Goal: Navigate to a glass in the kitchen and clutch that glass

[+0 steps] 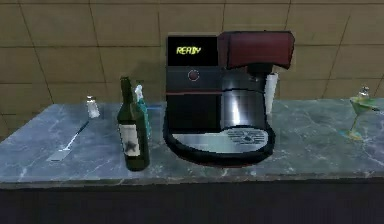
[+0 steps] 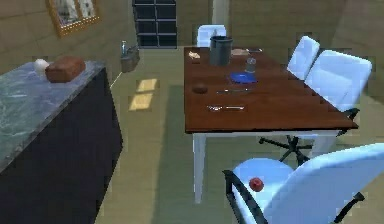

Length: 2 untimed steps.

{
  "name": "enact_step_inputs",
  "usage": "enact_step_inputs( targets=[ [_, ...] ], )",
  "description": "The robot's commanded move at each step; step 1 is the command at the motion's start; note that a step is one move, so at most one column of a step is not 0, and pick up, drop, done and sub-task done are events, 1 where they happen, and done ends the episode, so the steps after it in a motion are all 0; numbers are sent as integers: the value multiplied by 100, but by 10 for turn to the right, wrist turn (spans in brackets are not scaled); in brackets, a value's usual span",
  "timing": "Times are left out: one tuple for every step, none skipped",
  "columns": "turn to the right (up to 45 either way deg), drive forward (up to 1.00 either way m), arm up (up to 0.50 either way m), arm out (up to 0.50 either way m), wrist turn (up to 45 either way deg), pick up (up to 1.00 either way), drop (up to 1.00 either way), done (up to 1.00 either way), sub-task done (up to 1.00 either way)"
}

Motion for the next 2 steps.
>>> enact_step_inputs(
  targets=[
    [450, 0, 0, 0, 0, 0, 0, 0, 0],
    [0, 50, 0, 0, 0, 0, 0, 0, 0]
  ],
)
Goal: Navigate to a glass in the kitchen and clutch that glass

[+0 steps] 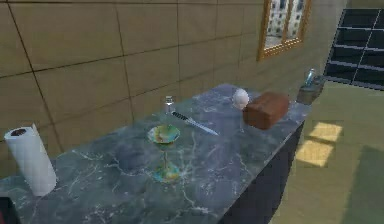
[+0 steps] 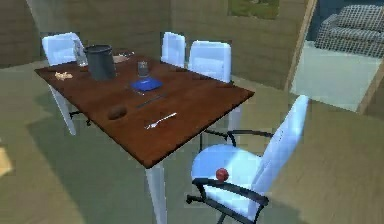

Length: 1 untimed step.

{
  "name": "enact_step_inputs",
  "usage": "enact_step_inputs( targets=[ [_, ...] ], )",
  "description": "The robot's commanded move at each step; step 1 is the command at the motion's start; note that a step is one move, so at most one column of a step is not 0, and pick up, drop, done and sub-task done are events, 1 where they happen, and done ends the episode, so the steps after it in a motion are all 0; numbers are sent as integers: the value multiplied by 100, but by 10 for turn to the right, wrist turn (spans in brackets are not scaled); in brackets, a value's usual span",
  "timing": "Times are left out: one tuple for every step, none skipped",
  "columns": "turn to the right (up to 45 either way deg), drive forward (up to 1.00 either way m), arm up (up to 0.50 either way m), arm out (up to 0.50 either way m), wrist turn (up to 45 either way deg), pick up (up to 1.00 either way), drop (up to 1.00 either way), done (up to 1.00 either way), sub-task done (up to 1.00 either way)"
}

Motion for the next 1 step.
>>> enact_step_inputs(
  targets=[
    [-450, 0, 0, 0, 0, 0, 0, 0, 0]
  ],
)
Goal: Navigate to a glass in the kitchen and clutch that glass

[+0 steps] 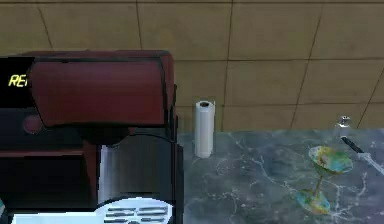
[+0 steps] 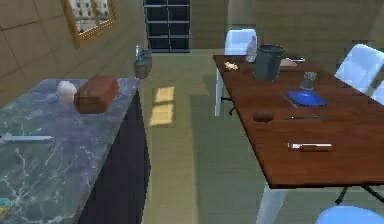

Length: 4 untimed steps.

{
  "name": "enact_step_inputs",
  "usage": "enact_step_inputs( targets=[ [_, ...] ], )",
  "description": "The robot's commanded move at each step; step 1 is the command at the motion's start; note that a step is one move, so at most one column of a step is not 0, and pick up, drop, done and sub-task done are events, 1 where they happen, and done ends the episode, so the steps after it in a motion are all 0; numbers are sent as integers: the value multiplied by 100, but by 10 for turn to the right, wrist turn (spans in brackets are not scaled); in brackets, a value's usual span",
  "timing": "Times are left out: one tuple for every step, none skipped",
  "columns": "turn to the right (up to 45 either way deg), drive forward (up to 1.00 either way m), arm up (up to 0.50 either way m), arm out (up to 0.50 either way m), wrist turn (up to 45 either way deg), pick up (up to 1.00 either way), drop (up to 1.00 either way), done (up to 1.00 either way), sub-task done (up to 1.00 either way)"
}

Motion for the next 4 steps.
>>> enact_step_inputs(
  targets=[
    [-450, 0, 0, 0, 0, 0, 0, 0, 0],
    [0, 0, 50, 0, 0, 0, 0, 0, 0],
    [0, 0, 38, 0, 0, 0, 0, 0, 0],
    [0, 0, 0, 22, 0, 0, 0, 0, 0]
  ],
)
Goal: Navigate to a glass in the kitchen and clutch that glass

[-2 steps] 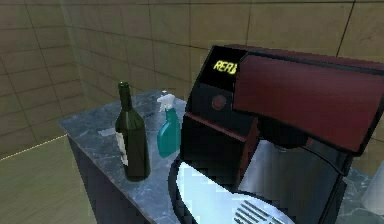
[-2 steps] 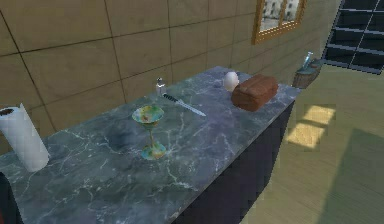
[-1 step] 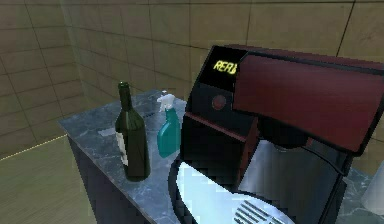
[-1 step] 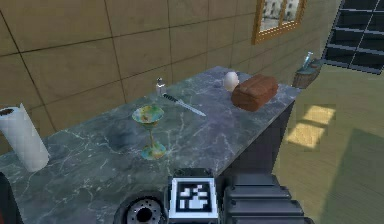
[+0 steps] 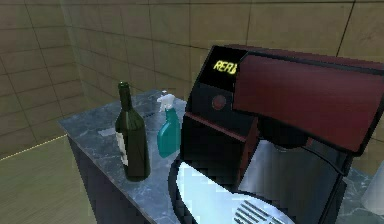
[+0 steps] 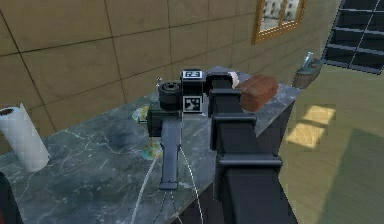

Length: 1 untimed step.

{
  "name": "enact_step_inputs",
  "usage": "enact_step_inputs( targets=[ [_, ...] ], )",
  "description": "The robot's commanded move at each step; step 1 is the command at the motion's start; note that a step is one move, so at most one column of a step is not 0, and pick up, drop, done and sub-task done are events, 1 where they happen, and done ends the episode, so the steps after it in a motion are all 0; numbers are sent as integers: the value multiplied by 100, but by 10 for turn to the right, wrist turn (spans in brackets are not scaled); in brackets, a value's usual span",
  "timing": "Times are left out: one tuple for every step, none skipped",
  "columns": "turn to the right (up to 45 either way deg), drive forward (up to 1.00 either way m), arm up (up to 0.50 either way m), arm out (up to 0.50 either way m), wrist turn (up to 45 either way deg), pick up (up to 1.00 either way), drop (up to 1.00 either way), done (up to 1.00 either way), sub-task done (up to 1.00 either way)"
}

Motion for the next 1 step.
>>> enact_step_inputs(
  targets=[
    [0, 0, 0, 0, 450, 0, 0, 0, 0]
  ],
)
